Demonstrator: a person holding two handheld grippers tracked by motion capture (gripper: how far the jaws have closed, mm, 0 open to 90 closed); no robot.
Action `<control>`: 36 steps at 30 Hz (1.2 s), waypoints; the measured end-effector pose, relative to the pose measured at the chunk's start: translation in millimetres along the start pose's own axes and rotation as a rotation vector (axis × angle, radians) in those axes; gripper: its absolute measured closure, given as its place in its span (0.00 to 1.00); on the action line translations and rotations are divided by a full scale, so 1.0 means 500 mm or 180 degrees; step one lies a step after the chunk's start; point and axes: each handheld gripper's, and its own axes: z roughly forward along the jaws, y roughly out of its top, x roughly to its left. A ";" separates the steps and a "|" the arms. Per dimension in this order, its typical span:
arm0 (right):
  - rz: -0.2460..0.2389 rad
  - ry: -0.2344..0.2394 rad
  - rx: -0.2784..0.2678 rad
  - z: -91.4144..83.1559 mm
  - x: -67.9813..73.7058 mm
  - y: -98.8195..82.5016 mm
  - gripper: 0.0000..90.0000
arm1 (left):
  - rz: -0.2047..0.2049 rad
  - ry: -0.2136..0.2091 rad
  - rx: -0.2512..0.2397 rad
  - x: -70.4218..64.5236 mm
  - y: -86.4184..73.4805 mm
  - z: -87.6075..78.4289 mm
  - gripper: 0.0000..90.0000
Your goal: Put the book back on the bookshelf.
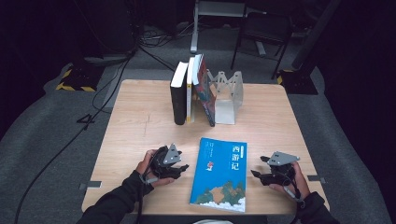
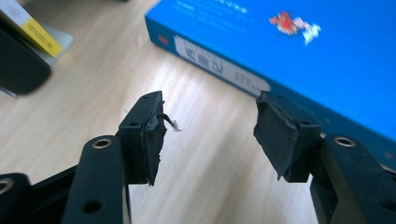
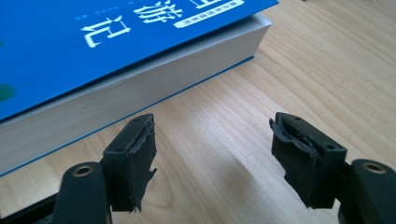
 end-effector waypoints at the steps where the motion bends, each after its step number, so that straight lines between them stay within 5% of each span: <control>1: 0.0006 0.0022 0.0007 -0.001 0.002 -0.001 0.34 | 0.0006 -0.0003 0.0021 -0.004 -0.006 -0.001 0.47; 16: -0.0201 0.0291 0.0158 -0.015 0.054 -0.010 0.35 | 0.0168 -0.0417 0.0336 -0.047 -0.050 -0.010 0.38; 29: -0.0321 0.0417 0.0230 -0.022 0.092 -0.020 0.35 | 0.0118 -0.0729 0.0304 -0.084 -0.062 -0.013 0.36; 36: -0.0371 0.0490 0.0208 -0.022 0.105 -0.019 0.35 | 0.0109 -0.0710 0.0224 -0.106 -0.062 -0.006 0.27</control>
